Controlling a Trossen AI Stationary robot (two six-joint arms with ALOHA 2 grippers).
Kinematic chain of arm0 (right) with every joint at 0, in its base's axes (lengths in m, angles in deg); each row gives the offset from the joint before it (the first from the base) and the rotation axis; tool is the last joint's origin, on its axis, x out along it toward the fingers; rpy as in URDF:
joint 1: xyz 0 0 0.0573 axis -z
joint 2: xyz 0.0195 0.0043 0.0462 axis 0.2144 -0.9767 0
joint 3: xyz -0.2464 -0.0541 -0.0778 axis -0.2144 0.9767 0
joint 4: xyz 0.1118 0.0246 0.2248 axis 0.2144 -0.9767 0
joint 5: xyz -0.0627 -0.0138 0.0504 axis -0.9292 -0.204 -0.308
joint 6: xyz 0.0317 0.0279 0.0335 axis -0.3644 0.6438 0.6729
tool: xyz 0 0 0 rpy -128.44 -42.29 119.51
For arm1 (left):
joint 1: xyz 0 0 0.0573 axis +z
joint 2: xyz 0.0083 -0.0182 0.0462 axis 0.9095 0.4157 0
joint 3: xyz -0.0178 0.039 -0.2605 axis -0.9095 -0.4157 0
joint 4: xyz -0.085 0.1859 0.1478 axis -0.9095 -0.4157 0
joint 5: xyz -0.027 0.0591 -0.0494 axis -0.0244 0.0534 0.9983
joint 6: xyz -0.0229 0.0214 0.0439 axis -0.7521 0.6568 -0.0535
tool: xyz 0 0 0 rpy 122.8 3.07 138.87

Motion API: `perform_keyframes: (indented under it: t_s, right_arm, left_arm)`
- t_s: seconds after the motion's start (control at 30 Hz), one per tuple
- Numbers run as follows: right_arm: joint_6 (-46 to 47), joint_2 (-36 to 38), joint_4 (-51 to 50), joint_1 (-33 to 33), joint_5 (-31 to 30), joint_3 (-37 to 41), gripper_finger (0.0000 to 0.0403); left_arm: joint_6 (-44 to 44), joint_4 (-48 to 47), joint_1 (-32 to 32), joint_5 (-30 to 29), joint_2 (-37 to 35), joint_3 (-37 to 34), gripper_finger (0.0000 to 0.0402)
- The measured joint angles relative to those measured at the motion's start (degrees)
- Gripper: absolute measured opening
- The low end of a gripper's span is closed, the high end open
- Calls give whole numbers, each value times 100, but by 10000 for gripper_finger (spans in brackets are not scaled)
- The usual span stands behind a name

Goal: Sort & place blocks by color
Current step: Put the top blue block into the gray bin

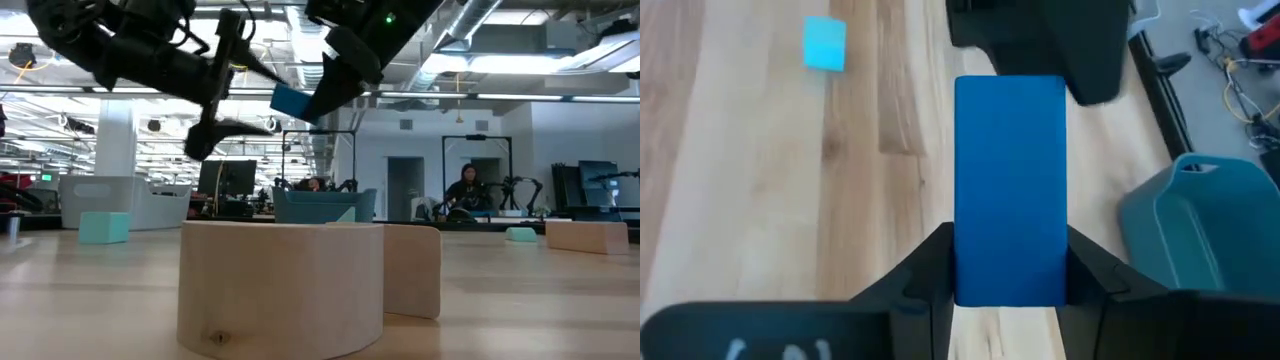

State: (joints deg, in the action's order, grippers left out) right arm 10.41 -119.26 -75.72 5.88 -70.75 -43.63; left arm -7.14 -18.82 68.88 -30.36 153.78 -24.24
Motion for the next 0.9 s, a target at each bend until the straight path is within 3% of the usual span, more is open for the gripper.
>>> perform_keyframes:
  t_s: [0.23, 0.47, 0.83, 0.9]
  right_arm:
    - [367, 9, 30, 19, -72, -7, 134]
    - [512, 9, 12, -17, -69, -7, 134]
    - [409, 4, 50, -51, -184, -7, 134]
    - [421, 2, 54, -55, -189, -7, 138]
  left_arm:
    - [745, -106, -15, 369, 156, 427, 273]
    - [855, -586, -17, 474, 294, 676, 238]
    - [814, -746, 66, 555, 291, 679, 107]
    - [807, -750, 119, 641, 291, 679, 105]
